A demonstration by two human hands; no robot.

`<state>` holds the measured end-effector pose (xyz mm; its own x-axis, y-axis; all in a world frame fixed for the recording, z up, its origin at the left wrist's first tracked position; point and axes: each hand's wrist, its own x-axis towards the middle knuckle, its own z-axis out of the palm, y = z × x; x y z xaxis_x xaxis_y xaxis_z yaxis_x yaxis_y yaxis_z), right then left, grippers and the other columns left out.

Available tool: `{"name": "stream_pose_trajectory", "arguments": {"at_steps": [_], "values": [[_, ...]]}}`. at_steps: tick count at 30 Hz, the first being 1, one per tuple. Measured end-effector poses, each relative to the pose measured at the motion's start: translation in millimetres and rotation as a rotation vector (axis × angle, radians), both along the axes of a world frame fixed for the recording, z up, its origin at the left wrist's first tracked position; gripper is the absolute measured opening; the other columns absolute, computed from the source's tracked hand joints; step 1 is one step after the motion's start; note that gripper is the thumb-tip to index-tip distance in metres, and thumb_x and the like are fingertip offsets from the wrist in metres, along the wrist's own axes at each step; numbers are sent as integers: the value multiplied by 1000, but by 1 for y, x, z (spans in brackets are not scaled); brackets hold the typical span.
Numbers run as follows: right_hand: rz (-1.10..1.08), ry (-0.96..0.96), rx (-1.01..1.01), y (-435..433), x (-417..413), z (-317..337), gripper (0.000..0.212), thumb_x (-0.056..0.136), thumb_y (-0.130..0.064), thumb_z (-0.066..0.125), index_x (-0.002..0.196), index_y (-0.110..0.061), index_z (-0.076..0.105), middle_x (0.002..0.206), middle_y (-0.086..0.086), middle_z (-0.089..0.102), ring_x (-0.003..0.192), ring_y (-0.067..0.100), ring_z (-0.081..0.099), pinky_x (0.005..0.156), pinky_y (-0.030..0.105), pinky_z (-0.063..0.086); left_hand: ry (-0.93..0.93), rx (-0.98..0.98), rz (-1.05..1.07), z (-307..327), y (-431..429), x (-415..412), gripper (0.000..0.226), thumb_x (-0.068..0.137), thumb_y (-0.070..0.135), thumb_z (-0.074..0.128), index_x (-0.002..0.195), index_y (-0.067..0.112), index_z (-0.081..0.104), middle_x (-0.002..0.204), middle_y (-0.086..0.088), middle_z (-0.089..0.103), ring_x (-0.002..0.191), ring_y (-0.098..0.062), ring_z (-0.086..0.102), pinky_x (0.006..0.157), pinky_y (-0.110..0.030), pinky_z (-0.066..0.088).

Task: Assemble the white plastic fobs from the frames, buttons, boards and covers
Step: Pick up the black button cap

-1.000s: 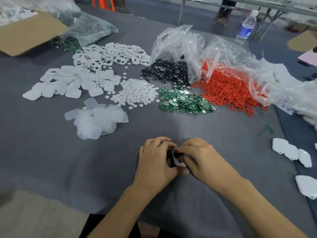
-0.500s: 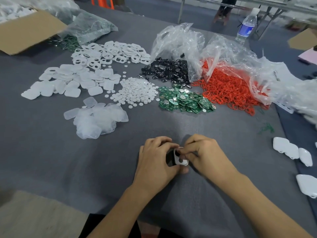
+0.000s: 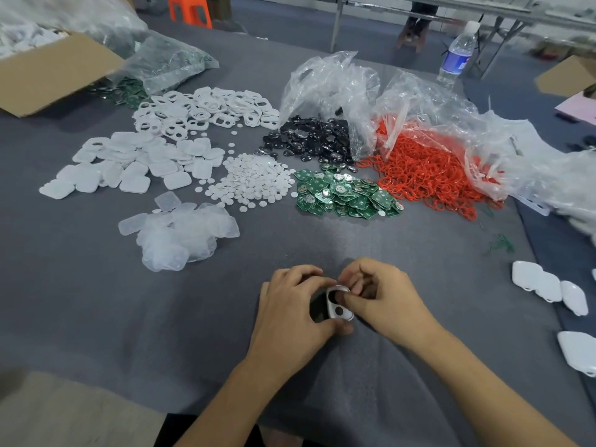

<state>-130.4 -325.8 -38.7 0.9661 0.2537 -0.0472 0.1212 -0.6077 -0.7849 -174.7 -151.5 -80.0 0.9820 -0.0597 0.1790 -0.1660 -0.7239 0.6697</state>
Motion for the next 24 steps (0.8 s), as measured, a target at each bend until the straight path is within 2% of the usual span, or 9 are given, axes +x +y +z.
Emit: {"name": "stream_pose_trajectory", "arguments": {"at_steps": [6, 12, 14, 17, 20, 22, 24], "values": [[16, -162, -58, -1, -9, -6, 24, 82, -10, 77, 83, -33, 71, 76, -11, 64, 73, 9, 64, 62, 12, 45, -22, 52, -4, 0, -1, -4, 61, 69, 73, 68, 123, 45, 63, 131, 29, 46, 126, 0, 38, 94, -27, 30], [-30, -183, -44, 3, -4, -2, 24, 86, -13, 74, 85, -37, 72, 80, -11, 67, 81, 8, 65, 67, 19, 50, 25, 28, -21, 0, -1, -4, 83, 63, 82, 65, 135, 44, 54, 136, 33, 41, 130, 3, 33, 103, -27, 29], [-30, -185, -32, 10, 1, 0, 24, 87, -14, 74, 84, -38, 72, 81, -12, 68, 79, 7, 64, 66, 18, 49, 9, -3, -2, 2, -1, -2, 80, 65, 81, 65, 135, 43, 54, 133, 32, 44, 126, 4, 37, 102, -26, 32], [-34, -179, -15, 24, 7, 0, 23, 86, -14, 73, 84, -36, 73, 81, -14, 69, 78, 6, 64, 65, 15, 48, -39, -82, 43, 6, 1, -1, 57, 77, 65, 67, 128, 39, 59, 124, 28, 54, 117, 0, 46, 99, -27, 41], [-103, -177, 25, 32, 12, -2, 24, 87, -13, 73, 83, -36, 72, 81, -18, 69, 79, 2, 64, 65, 10, 46, -63, -158, 74, 9, 4, -1, 45, 85, 46, 69, 128, 32, 63, 123, 24, 58, 118, 0, 47, 101, -24, 43], [-142, -143, 69, 33, 15, -2, 25, 88, -13, 72, 81, -37, 72, 78, -15, 68, 74, 4, 63, 62, 11, 47, -65, -216, 113, 10, 6, -2, 39, 89, 36, 73, 127, 30, 65, 123, 21, 59, 120, 0, 50, 101, -20, 42], [-160, -123, 84, 32, 20, 0, 26, 89, -11, 71, 81, -37, 71, 75, -9, 69, 70, 8, 62, 61, 16, 48, -69, -262, 153, 13, 10, 0, 34, 90, 23, 75, 124, 26, 68, 118, 17, 61, 112, -1, 56, 95, -18, 46]]}}
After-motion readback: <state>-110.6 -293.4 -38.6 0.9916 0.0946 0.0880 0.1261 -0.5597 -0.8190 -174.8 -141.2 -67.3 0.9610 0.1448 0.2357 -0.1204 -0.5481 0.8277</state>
